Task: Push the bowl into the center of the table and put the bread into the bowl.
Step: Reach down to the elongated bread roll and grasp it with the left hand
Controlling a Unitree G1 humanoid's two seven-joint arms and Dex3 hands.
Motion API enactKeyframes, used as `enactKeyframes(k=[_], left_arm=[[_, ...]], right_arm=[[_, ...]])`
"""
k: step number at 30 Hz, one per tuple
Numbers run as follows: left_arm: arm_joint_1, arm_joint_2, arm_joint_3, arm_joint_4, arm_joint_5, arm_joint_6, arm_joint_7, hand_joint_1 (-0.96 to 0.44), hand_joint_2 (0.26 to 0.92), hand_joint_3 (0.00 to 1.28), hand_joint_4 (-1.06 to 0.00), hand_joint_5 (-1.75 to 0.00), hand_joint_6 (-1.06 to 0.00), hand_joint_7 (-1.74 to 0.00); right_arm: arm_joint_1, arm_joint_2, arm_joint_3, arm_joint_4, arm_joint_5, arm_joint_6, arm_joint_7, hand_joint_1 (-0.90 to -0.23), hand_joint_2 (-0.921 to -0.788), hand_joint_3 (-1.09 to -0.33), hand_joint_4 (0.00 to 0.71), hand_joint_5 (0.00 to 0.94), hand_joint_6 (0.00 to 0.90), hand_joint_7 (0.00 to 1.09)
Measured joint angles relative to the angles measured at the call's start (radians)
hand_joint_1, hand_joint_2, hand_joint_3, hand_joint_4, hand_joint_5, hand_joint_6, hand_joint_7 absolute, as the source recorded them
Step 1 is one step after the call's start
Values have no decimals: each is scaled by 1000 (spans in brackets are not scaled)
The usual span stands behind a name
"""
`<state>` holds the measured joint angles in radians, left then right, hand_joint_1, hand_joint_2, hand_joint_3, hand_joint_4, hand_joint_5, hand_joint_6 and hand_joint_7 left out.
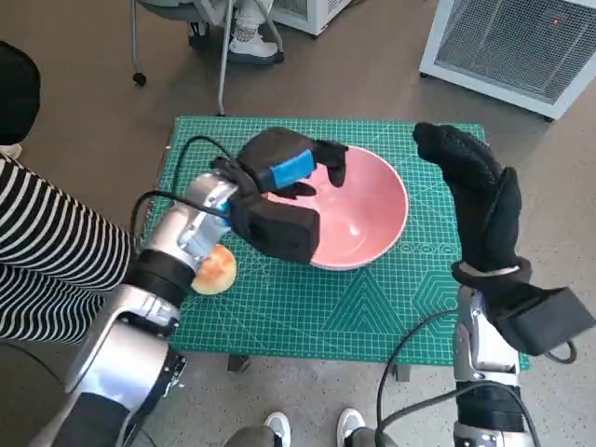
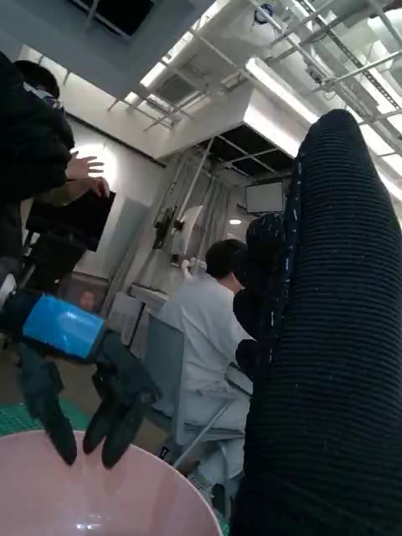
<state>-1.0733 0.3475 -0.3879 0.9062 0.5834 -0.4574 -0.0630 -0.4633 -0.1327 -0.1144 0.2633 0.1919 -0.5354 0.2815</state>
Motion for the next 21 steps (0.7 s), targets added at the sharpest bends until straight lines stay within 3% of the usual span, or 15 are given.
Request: enactKeyframes(k=[7, 8, 9, 10, 11, 14, 16, 21], left_arm=[[32, 82, 100, -168, -65, 31, -27, -1, 921, 134, -677, -1209, -485, -1263], [41, 91, 113, -191, -76, 42, -31, 132, 921, 115, -672, -1222, -449, -1072], [50, 101, 127, -217, -84, 52, -37, 179, 921, 108, -671, -1226, -450, -979], [59, 111, 139, -239, -91, 63, -44, 99, 870, 82, -566, -984, -437, -806], [68, 120, 148, -259, -98, 72, -53, 45, 841, 59, -534, -760, -445, -664], [98, 148, 177, -306, -131, 91, -94, -18, 800, 23, -402, -340, -405, -434], [112, 169, 192, -315, -164, 83, -137, -39, 782, 11, -337, -184, -364, -346], [133, 229, 218, -315, -244, 45, -265, -88, 765, 2, -253, -58, -280, -260]], right_arm=[[1, 1, 2, 6, -1, -1, 0, -802, -921, -760, 195, 2, 66, 523], [2, 1, 3, 8, -1, -2, 0, -801, -921, -761, 195, 2, 65, 523], [1, 1, 3, 11, -1, -2, 0, -801, -921, -761, 194, 2, 64, 523], [1, 1, 4, 14, -1, -2, 0, -800, -921, -762, 193, 1, 63, 523], [1, 2, 5, 15, 0, -2, 0, -800, -921, -762, 193, 1, 62, 523], [1, 2, 7, 17, 2, -2, 1, -799, -921, -763, 190, 0, 60, 523], [0, 2, 8, 17, 2, -1, 3, -799, -921, -763, 189, 0, 59, 524], [0, -1, 8, 17, 6, 7, 11, -798, -921, -762, 188, 0, 57, 525]])
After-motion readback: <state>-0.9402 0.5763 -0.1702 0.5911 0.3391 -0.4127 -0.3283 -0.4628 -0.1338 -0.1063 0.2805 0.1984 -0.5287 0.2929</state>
